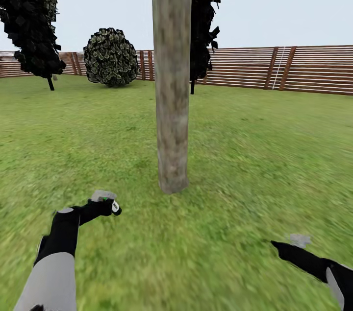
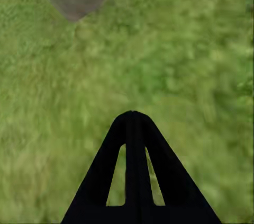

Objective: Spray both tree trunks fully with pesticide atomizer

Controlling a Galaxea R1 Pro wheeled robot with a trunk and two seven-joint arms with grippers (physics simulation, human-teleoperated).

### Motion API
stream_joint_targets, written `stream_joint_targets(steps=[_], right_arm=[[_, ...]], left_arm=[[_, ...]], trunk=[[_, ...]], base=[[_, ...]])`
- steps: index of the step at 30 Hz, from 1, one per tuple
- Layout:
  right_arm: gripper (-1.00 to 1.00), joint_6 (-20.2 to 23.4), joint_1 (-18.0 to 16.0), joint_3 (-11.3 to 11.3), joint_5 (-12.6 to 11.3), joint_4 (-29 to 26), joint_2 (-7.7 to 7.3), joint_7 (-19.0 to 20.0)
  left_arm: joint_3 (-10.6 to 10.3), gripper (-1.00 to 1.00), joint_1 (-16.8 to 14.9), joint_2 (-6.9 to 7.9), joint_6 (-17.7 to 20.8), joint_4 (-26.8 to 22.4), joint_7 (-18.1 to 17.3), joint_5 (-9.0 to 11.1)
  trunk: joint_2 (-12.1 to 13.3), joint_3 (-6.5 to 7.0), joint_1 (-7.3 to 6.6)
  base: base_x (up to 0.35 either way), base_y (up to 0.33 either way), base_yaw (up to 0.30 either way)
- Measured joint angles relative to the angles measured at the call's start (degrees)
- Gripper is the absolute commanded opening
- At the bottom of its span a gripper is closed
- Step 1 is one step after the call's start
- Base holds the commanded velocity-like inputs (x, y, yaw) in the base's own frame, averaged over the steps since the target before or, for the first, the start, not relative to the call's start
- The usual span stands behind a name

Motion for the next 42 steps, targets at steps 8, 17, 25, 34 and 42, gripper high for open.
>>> stream_joint_targets(steps=[8,17,25,34,42], right_arm=[[1.0,-12.88,-0.07,-0.56,-0.17,0.65,-0.27,-23.81],[1.0,-13.62,-0.05,-0.4,0.07,0.77,-0.16,-24.89],[1.0,-13.57,-0.05,-0.32,0.11,0.76,-0.16,-25.02],[1.0,-13.36,-0.06,-0.37,0.13,0.62,-0.16,-24.92],[1.0,-13.13,-0.06,-0.33,0.13,0.59,-0.16,-24.9]], left_arm=[[-0.57,-1.0,0.0,-2.07,-5.44,4.12,11.39,1.49],[-0.49,-1.0,0.0,-2.48,-5.92,5.32,19.47,1.36],[-1.34,-1.0,0.0,-2.78,-6.04,5.82,19.81,1.41],[-10.04,-1.0,0.0,-3.25,-5.47,7.96,19.96,1.28],[-12.06,-1.0,0.0,-3.21,-5.09,8.31,19.97,1.41]], trunk=[[0.0,0.0,0.0],[0.0,0.0,0.0],[0.0,0.0,0.0],[0.0,0.0,0.0],[0.0,0.0,0.0]], base=[[0.0,0.0,0.0],[0.0,0.0,0.0],[0.0,0.0,0.0],[0.196,0.0,0.0],[0.334,0.0,-0.125]])
